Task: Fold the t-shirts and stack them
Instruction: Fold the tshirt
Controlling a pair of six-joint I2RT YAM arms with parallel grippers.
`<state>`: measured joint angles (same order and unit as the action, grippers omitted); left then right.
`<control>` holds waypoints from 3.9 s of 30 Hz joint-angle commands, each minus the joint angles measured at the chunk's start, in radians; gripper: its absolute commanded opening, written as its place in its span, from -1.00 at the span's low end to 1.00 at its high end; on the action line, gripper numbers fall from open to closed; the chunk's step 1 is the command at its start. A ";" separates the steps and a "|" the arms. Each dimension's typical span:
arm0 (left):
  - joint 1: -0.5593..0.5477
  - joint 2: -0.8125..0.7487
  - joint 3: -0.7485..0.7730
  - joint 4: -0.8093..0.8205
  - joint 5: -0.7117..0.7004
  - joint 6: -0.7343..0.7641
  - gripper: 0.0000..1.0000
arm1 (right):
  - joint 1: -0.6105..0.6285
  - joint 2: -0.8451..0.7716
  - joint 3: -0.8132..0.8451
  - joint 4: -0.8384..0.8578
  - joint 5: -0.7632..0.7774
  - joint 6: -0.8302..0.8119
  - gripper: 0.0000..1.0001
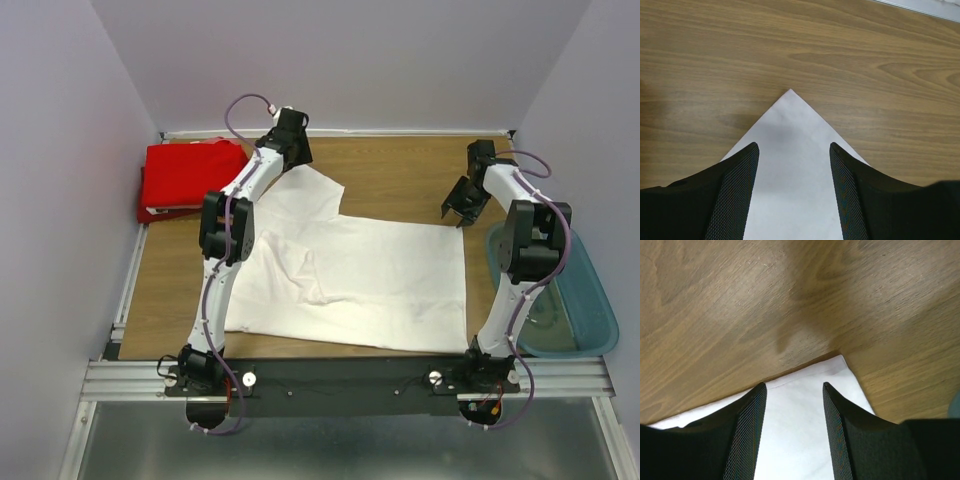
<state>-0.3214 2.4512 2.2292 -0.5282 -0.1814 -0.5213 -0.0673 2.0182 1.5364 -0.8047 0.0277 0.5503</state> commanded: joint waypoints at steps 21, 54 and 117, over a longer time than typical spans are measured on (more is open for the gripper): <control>0.016 0.190 0.135 0.050 -0.136 0.053 0.35 | -0.008 0.036 -0.061 0.039 0.054 0.068 0.11; 0.004 0.218 0.121 0.155 0.051 0.153 -0.85 | -0.058 0.034 -0.082 0.041 0.015 0.062 0.10; 0.177 -0.150 -0.126 0.517 0.694 0.254 -1.00 | -0.055 0.005 0.119 0.045 -0.048 -0.033 -0.99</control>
<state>-0.1413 2.4805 2.2181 -0.0315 0.4248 -0.3588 -0.1375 2.1151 1.7153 -0.7479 0.0017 0.5610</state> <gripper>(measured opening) 0.007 0.012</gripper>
